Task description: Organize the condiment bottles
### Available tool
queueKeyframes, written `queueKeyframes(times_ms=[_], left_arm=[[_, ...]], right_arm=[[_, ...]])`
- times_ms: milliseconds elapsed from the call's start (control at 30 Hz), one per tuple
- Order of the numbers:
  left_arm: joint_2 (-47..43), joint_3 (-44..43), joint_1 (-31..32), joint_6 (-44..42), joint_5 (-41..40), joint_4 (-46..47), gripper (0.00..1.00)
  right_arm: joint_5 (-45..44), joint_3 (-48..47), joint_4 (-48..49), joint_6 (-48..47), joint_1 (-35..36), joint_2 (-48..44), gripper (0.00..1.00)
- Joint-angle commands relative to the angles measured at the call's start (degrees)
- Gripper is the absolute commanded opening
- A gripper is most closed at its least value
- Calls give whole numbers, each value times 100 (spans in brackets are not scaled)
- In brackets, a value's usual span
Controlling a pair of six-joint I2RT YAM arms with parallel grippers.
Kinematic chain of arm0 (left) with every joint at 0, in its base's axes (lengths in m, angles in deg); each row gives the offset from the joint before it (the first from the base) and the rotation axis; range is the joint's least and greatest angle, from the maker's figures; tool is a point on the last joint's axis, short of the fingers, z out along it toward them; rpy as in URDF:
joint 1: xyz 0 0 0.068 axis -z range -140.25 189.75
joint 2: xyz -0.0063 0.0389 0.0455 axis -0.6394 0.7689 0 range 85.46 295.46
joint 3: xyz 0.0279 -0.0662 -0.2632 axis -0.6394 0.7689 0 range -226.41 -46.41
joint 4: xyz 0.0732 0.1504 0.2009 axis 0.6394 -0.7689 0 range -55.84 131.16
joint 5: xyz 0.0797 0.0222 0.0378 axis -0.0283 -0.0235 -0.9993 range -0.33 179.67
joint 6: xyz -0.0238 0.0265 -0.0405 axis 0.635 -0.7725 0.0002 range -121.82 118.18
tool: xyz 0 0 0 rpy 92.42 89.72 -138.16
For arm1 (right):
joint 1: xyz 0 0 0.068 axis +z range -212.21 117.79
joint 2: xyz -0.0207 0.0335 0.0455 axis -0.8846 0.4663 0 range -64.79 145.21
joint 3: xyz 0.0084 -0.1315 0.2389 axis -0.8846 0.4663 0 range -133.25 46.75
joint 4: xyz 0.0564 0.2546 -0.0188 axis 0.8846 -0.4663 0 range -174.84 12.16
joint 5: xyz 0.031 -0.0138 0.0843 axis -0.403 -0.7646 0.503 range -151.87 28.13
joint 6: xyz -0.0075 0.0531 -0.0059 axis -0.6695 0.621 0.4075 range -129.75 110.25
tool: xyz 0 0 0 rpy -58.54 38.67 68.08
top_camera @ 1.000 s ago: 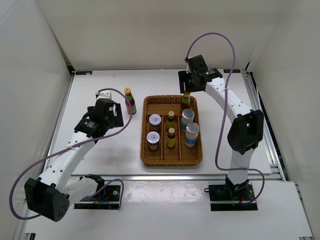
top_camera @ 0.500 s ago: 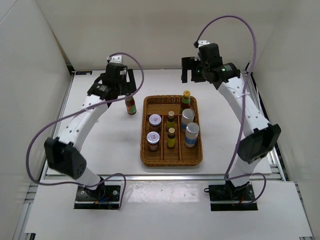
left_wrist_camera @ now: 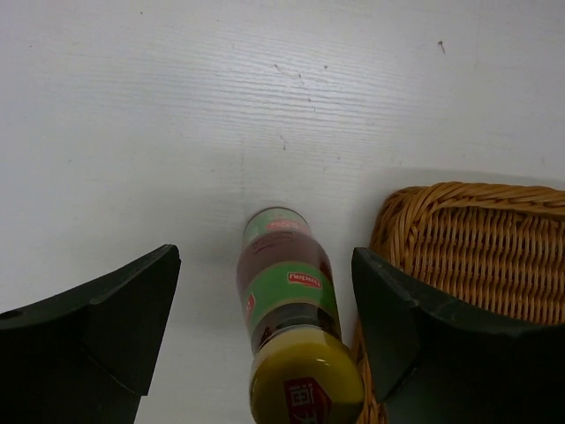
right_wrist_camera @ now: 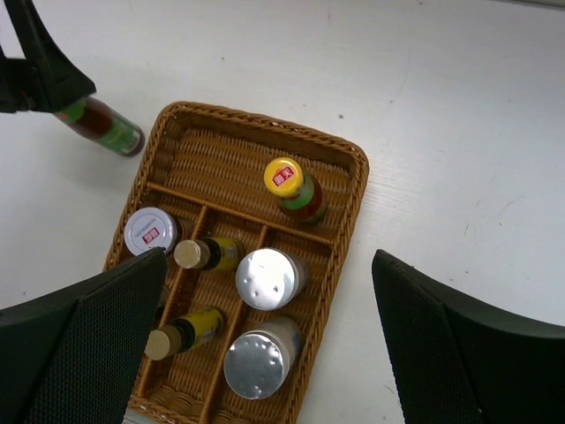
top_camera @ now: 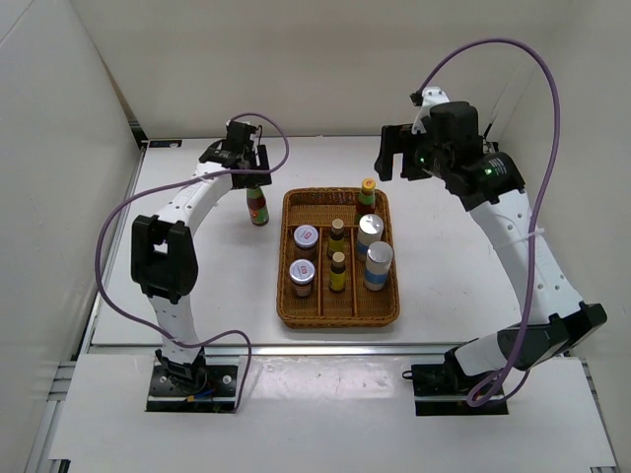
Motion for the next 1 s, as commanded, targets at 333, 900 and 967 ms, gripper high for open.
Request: queueKeyframes(times_ms=[333, 900, 967], left_arm=[[-439, -695, -38, -257, 315, 67, 12], [-36, -2558, 1226, -310, 710, -382, 11], [149, -2611, 1288, -310, 763, -382, 11]], right_arm=[[-122, 312, -98, -108, 10, -309, 100], [-333, 549, -265, -55, 10, -590, 100], [-394, 602, -326, -55, 10, -643, 100]])
